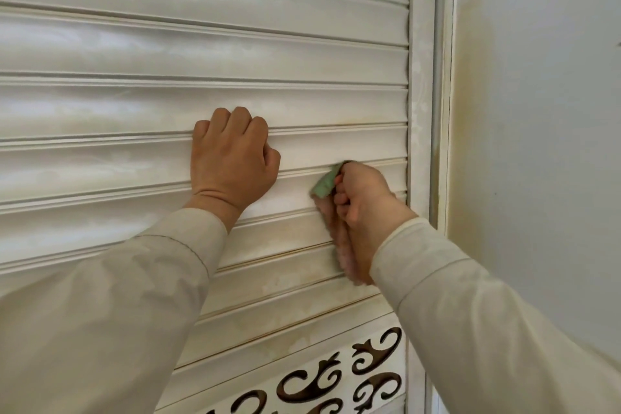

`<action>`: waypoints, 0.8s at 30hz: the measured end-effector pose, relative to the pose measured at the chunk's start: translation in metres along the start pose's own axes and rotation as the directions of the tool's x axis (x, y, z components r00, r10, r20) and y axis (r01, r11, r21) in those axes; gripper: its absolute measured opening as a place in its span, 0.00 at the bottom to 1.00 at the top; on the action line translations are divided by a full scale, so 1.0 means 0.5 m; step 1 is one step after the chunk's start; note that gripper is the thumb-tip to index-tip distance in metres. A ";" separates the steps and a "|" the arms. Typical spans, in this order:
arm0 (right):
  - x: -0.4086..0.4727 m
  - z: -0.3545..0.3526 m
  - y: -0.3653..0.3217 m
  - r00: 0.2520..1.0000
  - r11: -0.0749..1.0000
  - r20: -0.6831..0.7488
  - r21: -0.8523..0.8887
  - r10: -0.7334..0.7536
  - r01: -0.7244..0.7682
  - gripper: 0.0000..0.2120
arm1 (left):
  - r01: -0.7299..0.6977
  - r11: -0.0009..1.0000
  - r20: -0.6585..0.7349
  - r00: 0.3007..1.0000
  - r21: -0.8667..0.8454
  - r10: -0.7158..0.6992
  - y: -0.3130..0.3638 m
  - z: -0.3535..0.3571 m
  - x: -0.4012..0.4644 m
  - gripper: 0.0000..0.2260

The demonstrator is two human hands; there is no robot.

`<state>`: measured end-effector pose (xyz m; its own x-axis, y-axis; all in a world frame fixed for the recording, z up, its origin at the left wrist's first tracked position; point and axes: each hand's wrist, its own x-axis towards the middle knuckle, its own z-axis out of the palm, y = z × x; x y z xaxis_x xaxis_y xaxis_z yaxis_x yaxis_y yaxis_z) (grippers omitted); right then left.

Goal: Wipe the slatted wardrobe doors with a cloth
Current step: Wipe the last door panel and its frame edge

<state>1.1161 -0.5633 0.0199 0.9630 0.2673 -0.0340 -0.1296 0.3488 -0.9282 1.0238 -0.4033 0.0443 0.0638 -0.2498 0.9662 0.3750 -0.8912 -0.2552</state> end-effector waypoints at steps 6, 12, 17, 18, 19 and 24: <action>0.011 -0.074 -0.045 0.979 0.984 -0.192 0.155 -0.062 0.093 0.12 | -0.004 1.000 0.018 1.000 -0.010 0.004 -0.001 0.001 -0.002 0.05; 0.075 -0.162 -0.024 0.963 0.992 -0.265 0.095 -0.053 0.080 0.11 | -0.007 1.000 0.006 1.000 -0.015 0.007 -0.003 -0.001 0.000 0.05; 0.072 -0.200 0.089 0.966 0.988 -0.259 0.150 0.016 0.024 0.16 | 0.001 1.000 0.011 1.000 -0.022 -0.001 -0.003 -0.001 -0.001 0.05; 0.071 -0.208 0.110 0.966 0.988 -0.254 0.154 0.052 -0.012 0.17 | 0.001 1.000 0.012 1.000 -0.021 -0.001 -0.003 -0.001 -0.002 0.05; 0.074 -0.218 0.127 0.965 0.982 -0.244 0.181 0.093 -0.049 0.18 | -0.001 1.000 0.011 1.000 -0.022 0.001 -0.003 0.000 -0.002 0.05; 0.080 -0.254 0.184 0.945 0.962 -0.244 0.215 0.219 -0.168 0.20 | -0.005 1.000 0.012 1.000 -0.019 0.005 -0.003 -0.002 -0.001 0.05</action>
<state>1.1728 -0.6347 -0.1137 0.9390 0.1098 -0.3259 -0.3369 0.4835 -0.8079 1.0224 -0.4023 0.0439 0.0768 -0.2495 0.9653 0.3569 -0.8972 -0.2603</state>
